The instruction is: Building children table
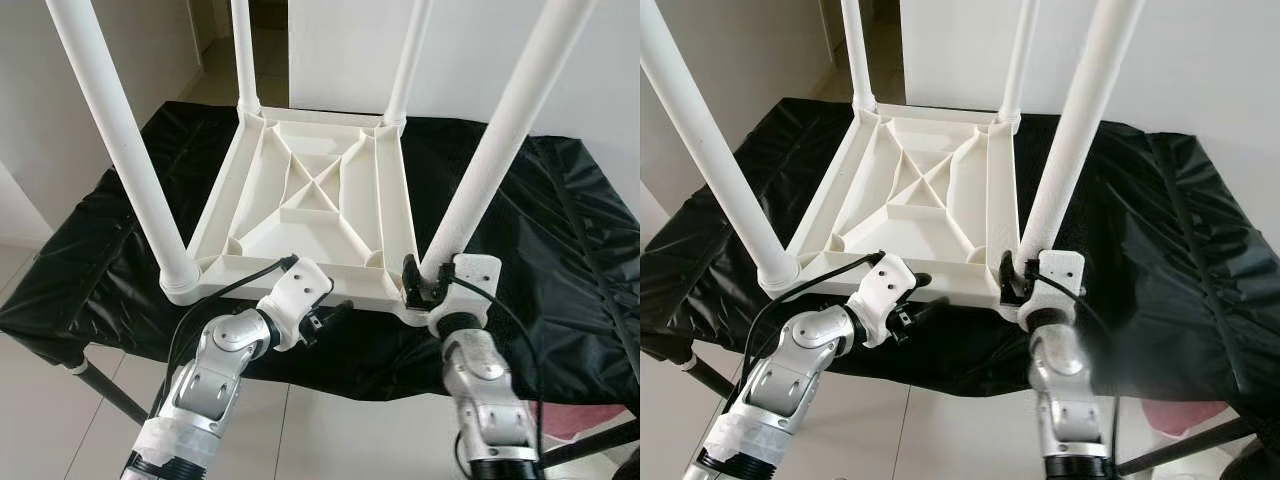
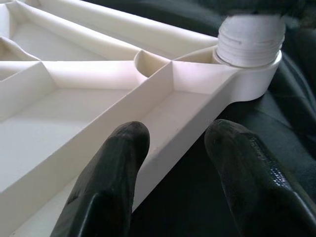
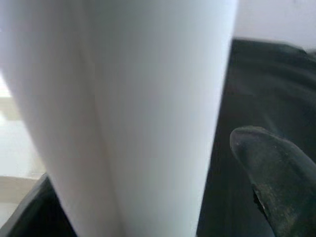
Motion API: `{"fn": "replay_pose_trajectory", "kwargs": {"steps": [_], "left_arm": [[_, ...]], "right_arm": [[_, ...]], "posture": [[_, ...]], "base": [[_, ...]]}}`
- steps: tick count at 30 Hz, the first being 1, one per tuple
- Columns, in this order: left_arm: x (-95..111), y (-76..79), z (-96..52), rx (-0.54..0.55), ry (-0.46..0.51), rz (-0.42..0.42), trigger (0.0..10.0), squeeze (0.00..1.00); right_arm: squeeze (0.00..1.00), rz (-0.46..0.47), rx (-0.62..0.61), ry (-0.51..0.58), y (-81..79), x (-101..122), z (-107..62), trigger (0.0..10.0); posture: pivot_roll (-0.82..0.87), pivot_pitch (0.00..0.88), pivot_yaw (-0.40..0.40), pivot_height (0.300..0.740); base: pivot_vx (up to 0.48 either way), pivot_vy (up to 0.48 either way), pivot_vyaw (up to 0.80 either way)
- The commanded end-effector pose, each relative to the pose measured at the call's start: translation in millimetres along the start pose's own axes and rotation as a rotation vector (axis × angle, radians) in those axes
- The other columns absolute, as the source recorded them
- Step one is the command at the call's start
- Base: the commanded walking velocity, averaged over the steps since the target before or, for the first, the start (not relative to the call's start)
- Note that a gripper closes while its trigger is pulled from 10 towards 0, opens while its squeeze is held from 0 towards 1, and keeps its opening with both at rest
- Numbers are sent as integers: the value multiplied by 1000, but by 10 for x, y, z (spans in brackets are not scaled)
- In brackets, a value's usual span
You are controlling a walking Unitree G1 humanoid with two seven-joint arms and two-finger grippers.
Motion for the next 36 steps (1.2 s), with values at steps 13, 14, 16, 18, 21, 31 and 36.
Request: {"fn": "replay_pose_trajectory", "kwargs": {"steps": [13,14,16,18,21,31,36], "left_arm": [[32,-142,21,102,8,13,10000,0],[32,-142,21,102,8,13,10000,0],[34,-133,24,100,8,13,10000,0],[34,-133,24,100,8,13,10000,0],[36,-137,18,101,9,14,10000,0],[43,-171,2,107,7,22,10000,0],[42,-167,2,104,7,22,10000,0]], "right_arm": [[0,-80,499,21,-150,-2,44,10000],[0,-80,499,21,-150,-2,44,10000],[0,-128,571,8,-118,-36,72,10000],[0,-128,571,8,-118,-36,72,10000],[0,-158,601,0,-102,-62,93,10000],[0,-178,663,-20,-60,-157,137,0],[0,-176,651,-21,-13,-191,135,0]], "posture": [[-49,47,-4,740],[-49,47,-4,740],[-42,46,-3,740],[-42,46,-3,740],[-39,46,-3,740],[-28,35,-6,740],[-27,32,-6,740]], "base": [[0,0,0],[0,0,0],[0,0,0],[0,0,0],[0,0,0],[0,0,0],[0,0,0]]}}
Point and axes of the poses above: a point about 5 cm out from each wrist's last joint towards the gripper, its own z axis pointing out of the wrist towards the gripper, its own x axis along the axis of the wrist's last joint, y = z × x, the point moved 4 cm from there along z, pointing out of the wrist towards the gripper, and after that the axes turned 5 degrees about -z, right-handed, at the moved point
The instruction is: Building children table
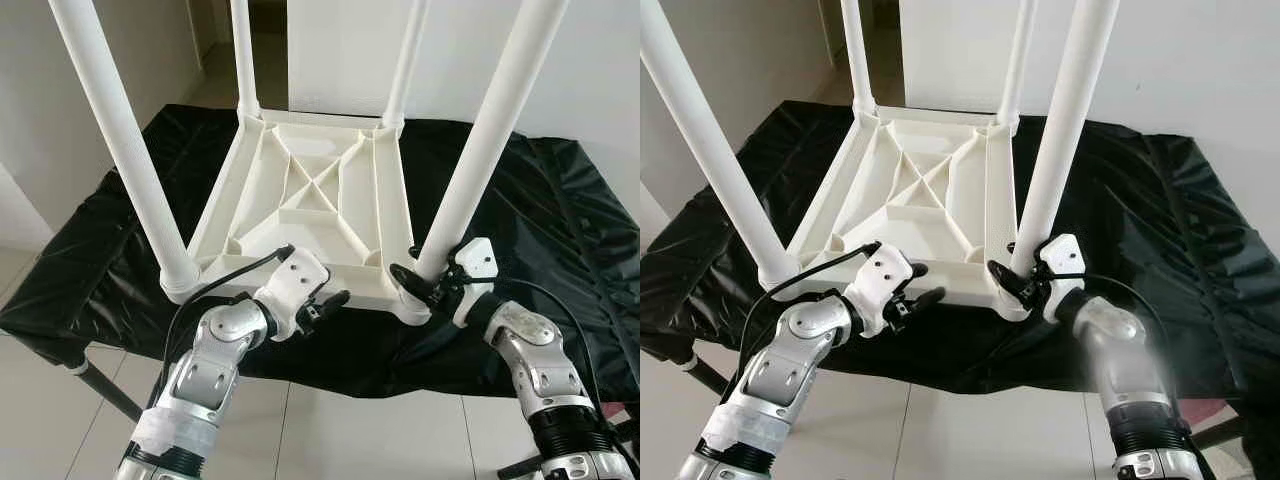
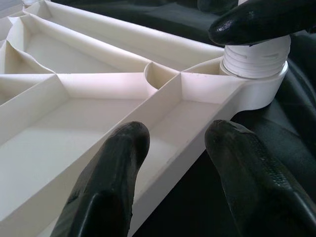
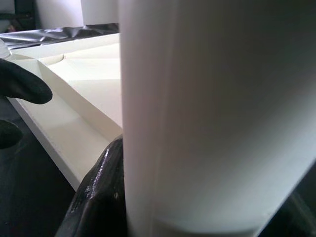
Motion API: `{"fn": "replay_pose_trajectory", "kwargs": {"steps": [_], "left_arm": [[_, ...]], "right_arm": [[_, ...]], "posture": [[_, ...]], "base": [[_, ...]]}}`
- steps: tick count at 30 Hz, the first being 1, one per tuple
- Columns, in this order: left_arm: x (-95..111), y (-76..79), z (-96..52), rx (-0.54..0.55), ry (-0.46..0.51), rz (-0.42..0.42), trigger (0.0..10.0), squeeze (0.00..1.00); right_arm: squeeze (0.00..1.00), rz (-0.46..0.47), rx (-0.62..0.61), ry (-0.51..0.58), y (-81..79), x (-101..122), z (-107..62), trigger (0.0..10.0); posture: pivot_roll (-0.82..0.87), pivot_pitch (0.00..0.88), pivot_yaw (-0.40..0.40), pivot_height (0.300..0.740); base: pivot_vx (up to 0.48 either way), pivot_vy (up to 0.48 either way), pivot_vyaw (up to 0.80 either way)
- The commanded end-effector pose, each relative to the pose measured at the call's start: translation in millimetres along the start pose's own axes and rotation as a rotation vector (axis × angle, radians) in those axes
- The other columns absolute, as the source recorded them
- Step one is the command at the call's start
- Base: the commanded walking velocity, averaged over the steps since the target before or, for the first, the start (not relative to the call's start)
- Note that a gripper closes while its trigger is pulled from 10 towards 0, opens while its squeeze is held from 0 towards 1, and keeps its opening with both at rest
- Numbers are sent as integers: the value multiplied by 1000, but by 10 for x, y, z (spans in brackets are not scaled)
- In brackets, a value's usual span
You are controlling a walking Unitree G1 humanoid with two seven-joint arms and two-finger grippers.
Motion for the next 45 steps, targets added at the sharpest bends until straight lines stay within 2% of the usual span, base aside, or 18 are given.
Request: {"fn": "replay_pose_trajectory", "kwargs": {"steps": [1,2,3,7,12,16,18,20,21,24,25,26,28,32,38,45], "left_arm": [[-21,-94,-9,92,-3,5,10000,0],[-21,-94,-9,92,-3,5,10000,0],[-22,-84,-6,87,-3,6,10000,0],[-27,-57,-1,79,-4,6,10000,0],[-29,-48,-1,76,-5,5,10000,0],[-37,-48,-12,75,-8,2,10000,0],[-41,-47,-16,75,-9,2,10000,0],[-47,-36,-17,71,-11,2,10000,0],[-47,-36,-17,71,-11,2,10000,0],[-41,-31,-8,67,-10,1,10000,0],[-41,-31,-8,67,-10,1,10000,0],[-37,-26,-4,67,-8,1,10000,0],[-35,-24,-4,66,-8,0,10000,0],[-40,-27,-20,76,-8,-6,10000,0],[-45,-21,-28,78,-9,-7,10000,0],[-74,-10,-39,81,-15,-18,10000,0]], "right_arm": [[0,-8,7,-18,-16,-54,-11,0],[0,-8,7,-18,-16,-54,-11,0],[0,10,-23,-7,-2,-30,-7,10000],[0,50,-91,-10,27,-17,-1,10000],[0,54,-163,-33,65,-25,-2,10000],[0,55,-266,-12,82,53,-13,10000],[0,70,-295,-3,65,87,-14,10000],[0,108,-403,-4,13,115,-24,10000],[0,108,-403,-4,13,115,-24,10000],[0,135,-531,-19,-96,122,-42,10000],[0,135,-531,-19,-96,122,-42,10000],[0,158,-613,-35,-153,109,-66,10000],[0,171,-641,-39,-170,102,-75,10000],[0,209,-821,-88,-246,33,-106,10000],[0,211,-842,-91,-252,56,-109,10000],[0,191,-880,-133,-238,45,-221,10000]], "posture": [[-30,31,-4,740],[-30,31,-4,740],[-33,31,-5,740],[-35,31,-4,740],[-38,37,-5,740],[-39,46,-1,740],[-40,46,0,740],[-44,50,2,740],[-44,50,2,740],[-46,52,3,740],[-46,52,3,740],[-44,58,-2,740],[-44,58,-2,740],[-35,66,-9,740],[-35,72,-9,740],[-46,73,-10,740]], "base": [[0,0,0],[0,0,0],[0,0,0],[0,0,0],[0,0,0],[0,0,0],[0,0,0],[0,0,0],[0,0,0],[0,0,0],[0,0,0],[0,0,0],[0,0,0],[0,0,0],[0,0,0],[0,0,0]]}}
Point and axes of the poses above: a point about 5 cm out from each wrist's last joint towards the gripper, its own z axis pointing out of the wrist towards the gripper, its own x axis along the axis of the wrist's last joint, y = z × x, the point moved 4 cm from there along z, pointing out of the wrist towards the gripper, and after that the axes turned 5 degrees about -z, right-handed, at the moved point
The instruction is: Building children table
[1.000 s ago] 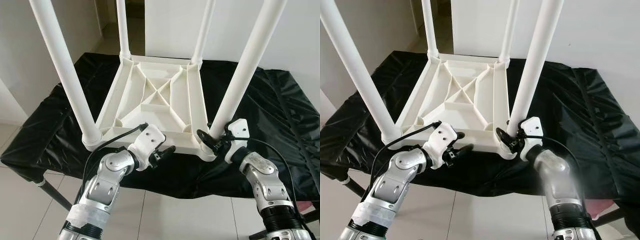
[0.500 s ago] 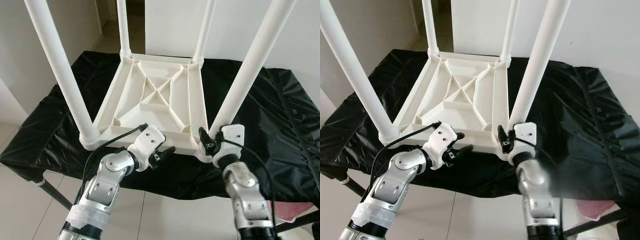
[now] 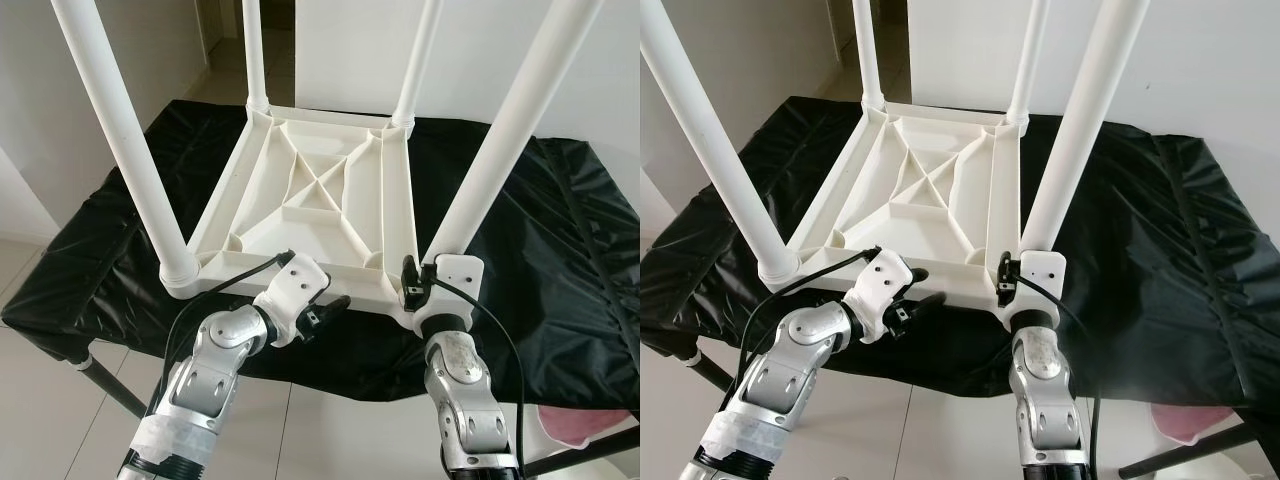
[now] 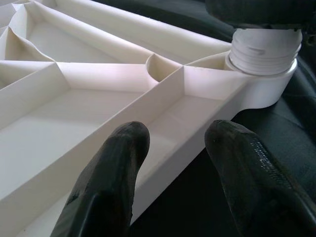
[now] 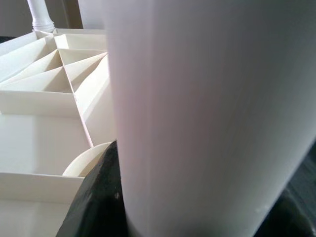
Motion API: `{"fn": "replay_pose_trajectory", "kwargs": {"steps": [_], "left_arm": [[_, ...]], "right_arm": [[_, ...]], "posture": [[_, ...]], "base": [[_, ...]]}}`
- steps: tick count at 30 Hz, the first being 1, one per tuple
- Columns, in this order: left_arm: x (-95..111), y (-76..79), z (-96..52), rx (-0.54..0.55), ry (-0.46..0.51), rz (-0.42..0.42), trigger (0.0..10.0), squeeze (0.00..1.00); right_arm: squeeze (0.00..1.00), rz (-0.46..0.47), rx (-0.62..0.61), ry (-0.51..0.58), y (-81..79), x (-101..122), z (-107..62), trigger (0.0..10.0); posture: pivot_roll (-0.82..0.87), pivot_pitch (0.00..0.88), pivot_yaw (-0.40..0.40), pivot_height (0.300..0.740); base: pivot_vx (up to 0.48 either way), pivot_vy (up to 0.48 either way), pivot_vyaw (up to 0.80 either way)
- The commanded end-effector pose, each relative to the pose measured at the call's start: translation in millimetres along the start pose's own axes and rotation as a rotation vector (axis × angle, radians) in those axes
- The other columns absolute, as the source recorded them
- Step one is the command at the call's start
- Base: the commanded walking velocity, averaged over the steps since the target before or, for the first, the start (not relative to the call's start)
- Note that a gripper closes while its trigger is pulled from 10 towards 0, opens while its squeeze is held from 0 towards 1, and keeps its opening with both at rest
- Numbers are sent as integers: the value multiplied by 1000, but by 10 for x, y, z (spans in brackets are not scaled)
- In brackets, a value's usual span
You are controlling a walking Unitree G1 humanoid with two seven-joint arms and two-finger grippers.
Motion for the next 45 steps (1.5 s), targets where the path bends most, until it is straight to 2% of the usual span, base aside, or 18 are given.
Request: {"fn": "replay_pose_trajectory", "kwargs": {"steps": [1,7,8,9,10,18,19,20,21,22,23,26,28,33,38,43,44,45], "left_arm": [[-44,-64,-12,85,-13,-8,10000,0],[-42,-84,-6,86,-14,-6,10000,0],[-37,-89,-6,86,-13,-5,10000,0],[-37,-89,-6,86,-13,-5,10000,0],[-33,-92,-5,86,-13,-4,10000,0],[-25,-90,2,82,-12,-2,10000,0],[-21,-87,8,73,-14,5,10000,0],[-21,-87,8,73,-14,5,10000,0],[-17,-89,9,70,-14,8,10000,0],[-14,-91,10,67,-14,9,10000,0],[-14,-91,11,64,-17,14,10000,0],[-15,-93,11,61,-19,18,10000,0],[-13,-95,11,57,-19,20,10000,0],[-9,-27,3,4,-23,26,10000,0],[4,70,-50,-91,-23,25,10000,0],[22,77,-94,-140,-28,20,10000,0],[37,63,-110,-142,-25,25,10000,0],[37,63,-110,-142,-25,25,10000,0]], "right_arm": [[0,-14,-77,-49,130,-89,-52,10000],[0,-24,-86,-44,147,-81,-52,10000],[620,-26,-80,-36,156,-68,-48,10000],[620,-26,-80,-36,156,-68,-48,10000],[1000,-20,-66,-27,162,-52,-44,10000],[1000,-28,44,32,202,34,-8,10000],[1000,-26,190,57,159,52,29,10000],[1000,-26,190,57,159,52,29,10000],[694,-31,260,70,166,64,53,10000],[694,-35,302,78,176,74,67,10000],[0,-48,351,87,184,87,78,10000],[0,-64,384,93,192,96,91,10000],[0,-65,510,97,167,115,92,10000],[0,-111,697,91,133,110,78,10000],[0,-167,810,65,145,32,101,10000],[0,-215,872,37,142,-43,175,10000],[0,-227,891,32,150,-65,213,4824],[0,-227,891,32,150,-65,213,4824]], "posture": [[-48,73,-7,740],[-49,68,-4,740],[-50,69,-4,740],[-50,69,-4,740],[-50,69,-4,740],[-55,74,2,740],[-55,72,9,740],[-55,72,9,740],[-56,71,10,740],[-56,71,10,740],[-56,71,10,740],[-53,66,11,740],[-50,62,15,740],[-48,50,26,740],[-45,43,34,740],[-40,47,63,740],[-32,49,74,740],[-32,49,74,740]], "base": [[0,0,0],[0,0,0],[0,0,0],[0,0,0],[0,0,0],[0,0,0],[0,0,0],[0,0,0],[0,0,0],[0,0,0],[0,0,0],[0,0,0],[0,0,0],[0,0,0],[0,0,0],[0,0,0],[0,0,0],[0,0,0]]}}
Point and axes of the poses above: a point about 5 cm out from each wrist's last joint towards the gripper, its own z axis pointing out of the wrist towards the gripper, its own x axis along the axis of the wrist's last joint, y = z × x, the point moved 4 cm from there along z, pointing out of the wrist towards the gripper, and after that the axes turned 5 degrees about -z, right-handed, at the moved point
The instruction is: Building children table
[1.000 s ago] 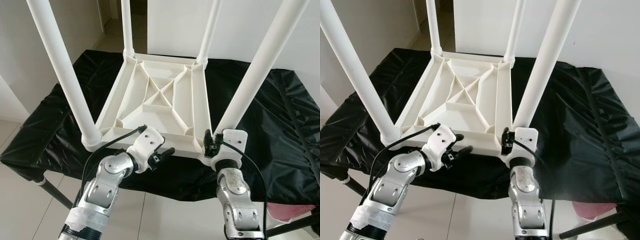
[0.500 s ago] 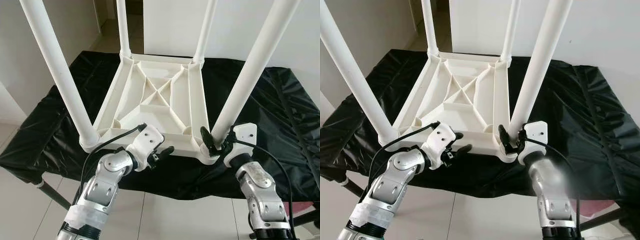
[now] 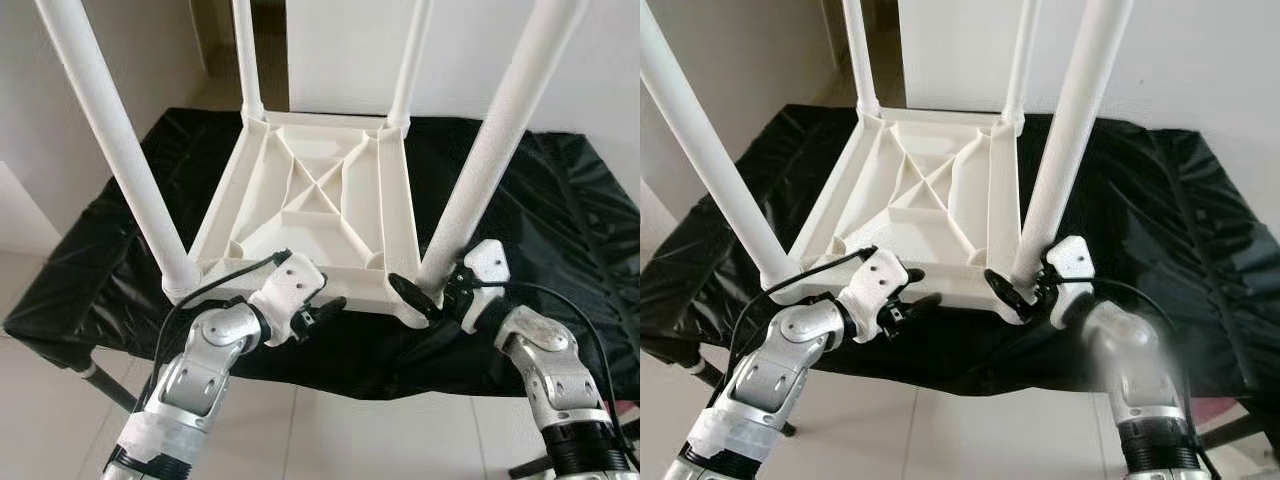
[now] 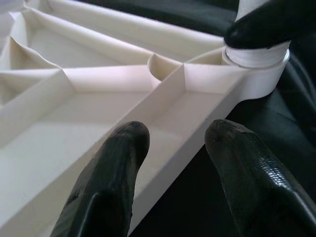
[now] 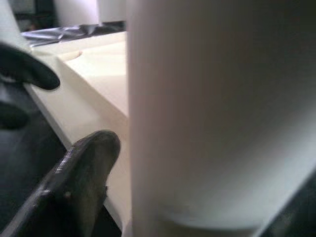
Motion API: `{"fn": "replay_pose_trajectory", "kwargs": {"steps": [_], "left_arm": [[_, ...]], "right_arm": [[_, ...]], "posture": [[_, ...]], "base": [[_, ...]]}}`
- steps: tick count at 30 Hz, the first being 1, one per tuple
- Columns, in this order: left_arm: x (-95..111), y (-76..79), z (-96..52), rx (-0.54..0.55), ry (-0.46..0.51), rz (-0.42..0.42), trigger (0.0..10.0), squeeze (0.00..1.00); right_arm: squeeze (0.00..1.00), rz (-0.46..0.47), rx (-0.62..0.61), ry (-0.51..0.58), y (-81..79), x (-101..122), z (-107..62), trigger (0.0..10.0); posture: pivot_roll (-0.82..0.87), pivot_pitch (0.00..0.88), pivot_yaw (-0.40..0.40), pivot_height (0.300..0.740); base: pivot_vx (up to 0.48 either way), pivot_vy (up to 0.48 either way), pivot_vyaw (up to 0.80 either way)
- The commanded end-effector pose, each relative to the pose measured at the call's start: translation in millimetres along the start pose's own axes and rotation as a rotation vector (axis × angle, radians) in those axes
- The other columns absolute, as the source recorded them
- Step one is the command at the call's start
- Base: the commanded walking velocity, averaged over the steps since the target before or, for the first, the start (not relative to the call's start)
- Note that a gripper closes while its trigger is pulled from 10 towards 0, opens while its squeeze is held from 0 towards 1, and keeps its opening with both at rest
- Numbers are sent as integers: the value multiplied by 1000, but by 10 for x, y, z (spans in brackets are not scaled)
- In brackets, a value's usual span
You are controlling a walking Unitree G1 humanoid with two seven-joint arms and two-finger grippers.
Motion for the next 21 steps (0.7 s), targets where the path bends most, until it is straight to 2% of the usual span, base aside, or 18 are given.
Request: {"fn": "replay_pose_trajectory", "kwargs": {"steps": [1,2,12,13,14,15,16,18,20,21], "left_arm": [[-8,102,-29,-120,-18,-5,10000,0],[-4,101,-41,-122,-20,-4,10000,0],[-6,121,-59,-117,-23,-2,10000,0],[-1,125,-53,-118,-21,-13,10000,0],[3,135,-44,-120,-19,-18,10000,0],[3,135,-44,-120,-19,-18,10000,0],[4,157,-39,-131,-17,-35,10000,0],[4,157,-39,-131,-17,-35,10000,0],[-1,183,-39,-138,-16,-48,10000,0],[-1,183,-39,-138,-16,-48,10000,0]], "right_arm": [[0,-11,28,-8,-13,-31,22,706],[0,-13,33,-8,-6,-36,30,0],[0,-8,33,3,12,-44,24,0],[0,10,29,5,11,-49,21,3529],[0,36,5,16,16,-42,30,10000],[0,36,5,16,16,-42,30,10000],[0,74,-34,24,17,-29,43,10000],[0,74,-34,24,17,-29,43,10000],[0,129,-127,51,4,25,72,10000],[0,129,-127,51,4,25,72,10000]], "posture": [[-26,51,80,740],[-24,52,87,740],[-24,60,89,740],[-27,63,86,740],[-29,65,82,740],[-29,65,82,740],[-33,65,77,740],[-33,65,77,740],[-36,68,75,740],[-36,68,75,740]], "base": [[0,0,0],[0,0,0],[0,0,0],[0,0,0],[0,0,0],[0,0,0],[0,0,0],[0,0,0],[0,0,0],[0,0,0]]}}
Point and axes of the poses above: a point about 5 cm out from each wrist's last joint towards the gripper, its own z axis pointing out of the wrist towards the gripper, its own x axis along the axis of the wrist's last joint, y = z × x, the point moved 4 cm from there along z, pointing out of the wrist towards the gripper, and after that the axes turned 5 degrees about -z, right-handed, at the moved point
